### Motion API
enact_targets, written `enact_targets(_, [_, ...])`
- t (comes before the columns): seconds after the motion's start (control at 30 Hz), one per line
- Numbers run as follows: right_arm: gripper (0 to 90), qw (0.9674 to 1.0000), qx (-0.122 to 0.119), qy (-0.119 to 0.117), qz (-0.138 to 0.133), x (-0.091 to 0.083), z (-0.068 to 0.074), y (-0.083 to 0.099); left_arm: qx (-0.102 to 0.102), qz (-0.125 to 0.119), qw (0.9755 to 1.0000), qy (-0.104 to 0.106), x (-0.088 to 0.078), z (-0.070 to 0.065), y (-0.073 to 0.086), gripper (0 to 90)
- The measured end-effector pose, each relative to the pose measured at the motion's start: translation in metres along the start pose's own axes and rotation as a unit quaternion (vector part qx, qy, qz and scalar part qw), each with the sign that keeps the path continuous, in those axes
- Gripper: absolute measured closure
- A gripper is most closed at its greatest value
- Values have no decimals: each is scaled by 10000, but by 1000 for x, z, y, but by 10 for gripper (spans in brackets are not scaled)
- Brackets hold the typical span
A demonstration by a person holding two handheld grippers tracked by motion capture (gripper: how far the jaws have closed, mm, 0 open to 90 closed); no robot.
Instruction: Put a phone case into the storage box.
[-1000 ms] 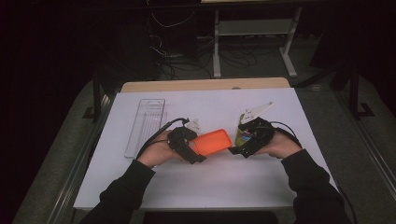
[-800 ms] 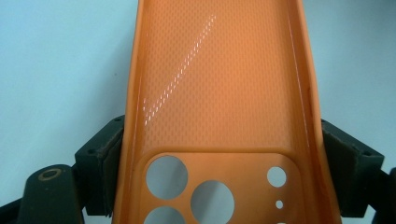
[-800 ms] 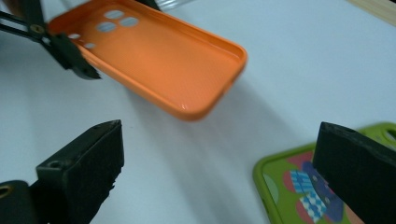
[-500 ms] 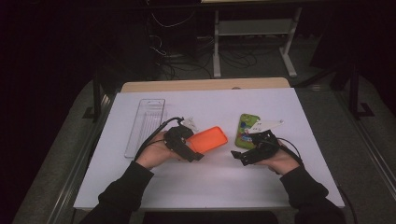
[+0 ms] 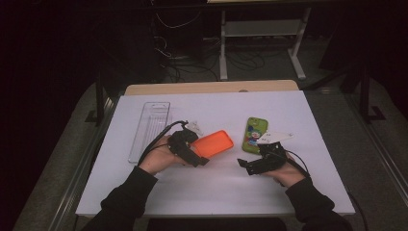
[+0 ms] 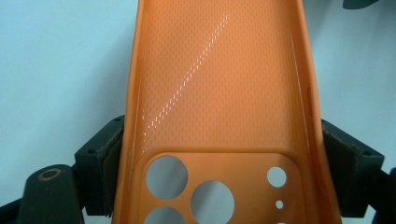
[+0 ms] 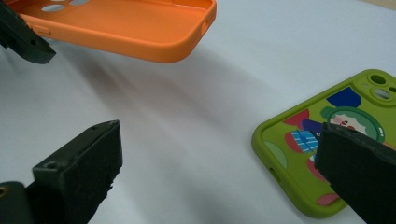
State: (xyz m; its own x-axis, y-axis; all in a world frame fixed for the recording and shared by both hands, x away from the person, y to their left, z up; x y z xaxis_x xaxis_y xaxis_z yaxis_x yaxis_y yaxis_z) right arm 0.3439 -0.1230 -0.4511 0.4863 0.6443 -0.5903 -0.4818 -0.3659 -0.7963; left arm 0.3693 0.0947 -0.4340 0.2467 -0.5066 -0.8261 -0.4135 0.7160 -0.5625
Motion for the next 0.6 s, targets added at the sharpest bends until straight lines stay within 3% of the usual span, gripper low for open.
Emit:
enact_targets(0.2, [2,9999,-111,123,48,2,0,1,131,69,9999,-12,-2,3,1,157])
enact_targets(0.27, [2,9997,-159,155,50,2,0,1,20,0,10000,2,-1,2,0,157])
enact_targets(0.5, [2,9982,-468,368,97,2,-2,1,7,14,10000,27,-1,1,1,157])
enact_targets(0.53, [2,9972,-612,425,96,2,-4,1,8,14,10000,31,-1,1,1,157])
enact_targets(0.6, [2,9970,-611,458,87,2,-2,0,6,12,10000,34,-1,1,0,157])
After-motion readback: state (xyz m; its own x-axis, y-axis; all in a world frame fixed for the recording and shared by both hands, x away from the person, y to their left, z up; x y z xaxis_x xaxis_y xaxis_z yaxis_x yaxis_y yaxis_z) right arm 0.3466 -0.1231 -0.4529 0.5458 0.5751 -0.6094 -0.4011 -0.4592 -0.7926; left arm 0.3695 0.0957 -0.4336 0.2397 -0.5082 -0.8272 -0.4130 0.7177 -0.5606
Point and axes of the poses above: each handheld gripper's, and its own axes: x roughly forward along the jaws, y roughly out of its underside, z roughly to its left, the point moved 6 cm from there along x, roughly forward along the jaws, and after that the axes turned 5 degrees about -y, right-handed, at the moved point
